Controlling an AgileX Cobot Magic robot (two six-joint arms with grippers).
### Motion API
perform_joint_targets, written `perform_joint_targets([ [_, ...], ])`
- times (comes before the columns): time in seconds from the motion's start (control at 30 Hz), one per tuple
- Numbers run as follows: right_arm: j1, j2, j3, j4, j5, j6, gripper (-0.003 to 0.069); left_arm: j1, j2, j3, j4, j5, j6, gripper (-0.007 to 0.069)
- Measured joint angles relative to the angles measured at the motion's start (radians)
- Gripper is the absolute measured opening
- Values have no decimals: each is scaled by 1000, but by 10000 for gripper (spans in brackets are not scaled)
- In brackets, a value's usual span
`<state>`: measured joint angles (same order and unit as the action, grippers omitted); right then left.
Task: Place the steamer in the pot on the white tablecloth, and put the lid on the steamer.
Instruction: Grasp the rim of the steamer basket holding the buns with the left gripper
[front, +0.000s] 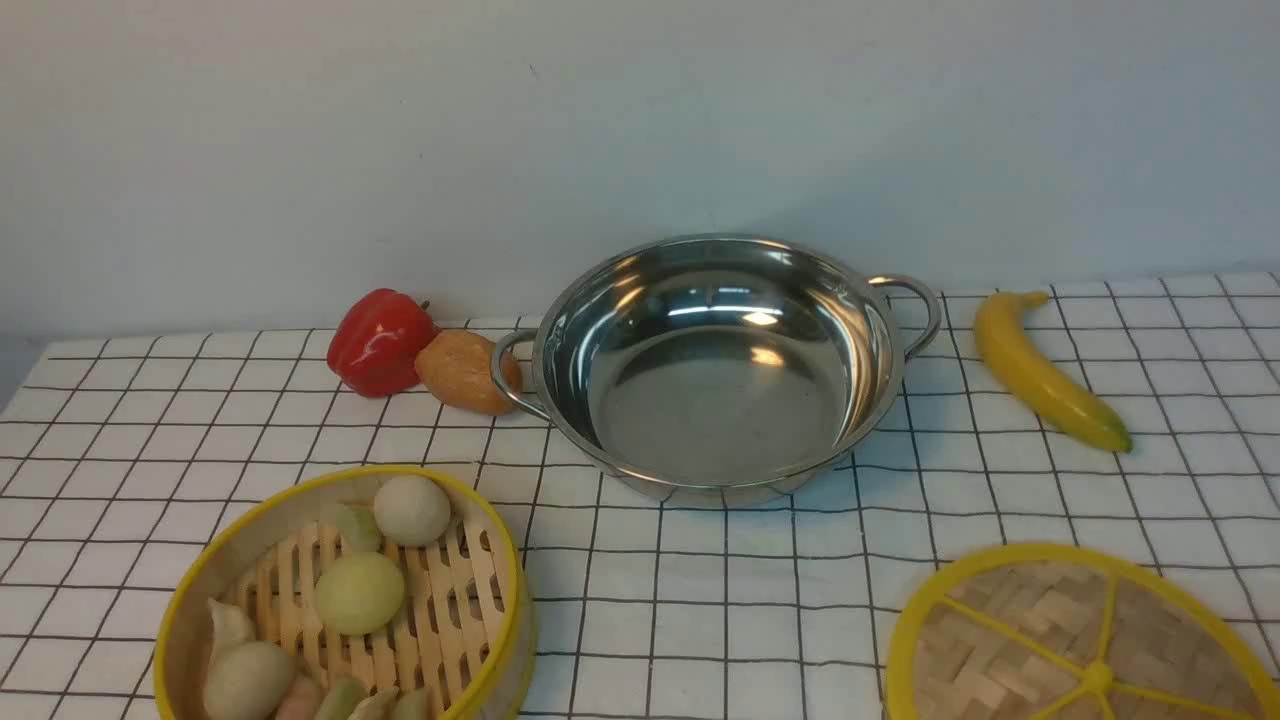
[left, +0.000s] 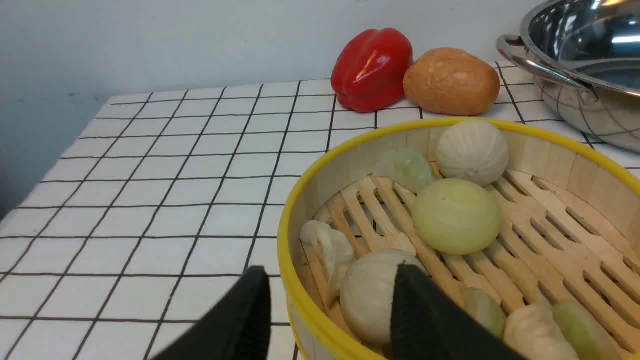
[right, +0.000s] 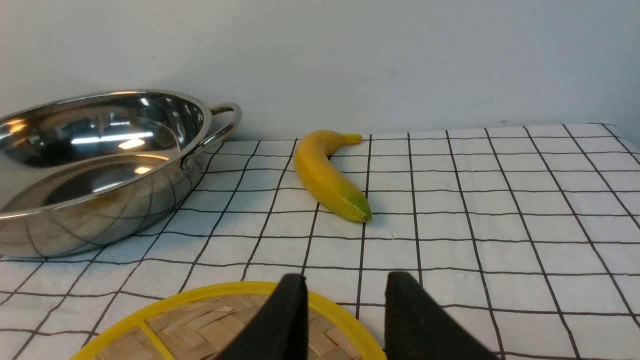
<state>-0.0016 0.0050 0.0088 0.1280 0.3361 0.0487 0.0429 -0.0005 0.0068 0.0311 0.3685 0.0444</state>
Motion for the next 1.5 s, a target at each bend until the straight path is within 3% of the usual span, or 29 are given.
perform_joint_targets([
  [1.2,0,0,0,0,0,0,240,0,0,0,-1,-7,0,316],
  [1.5,0,0,0,0,0,0,240,0,0,0,-252,-204,-80,316],
])
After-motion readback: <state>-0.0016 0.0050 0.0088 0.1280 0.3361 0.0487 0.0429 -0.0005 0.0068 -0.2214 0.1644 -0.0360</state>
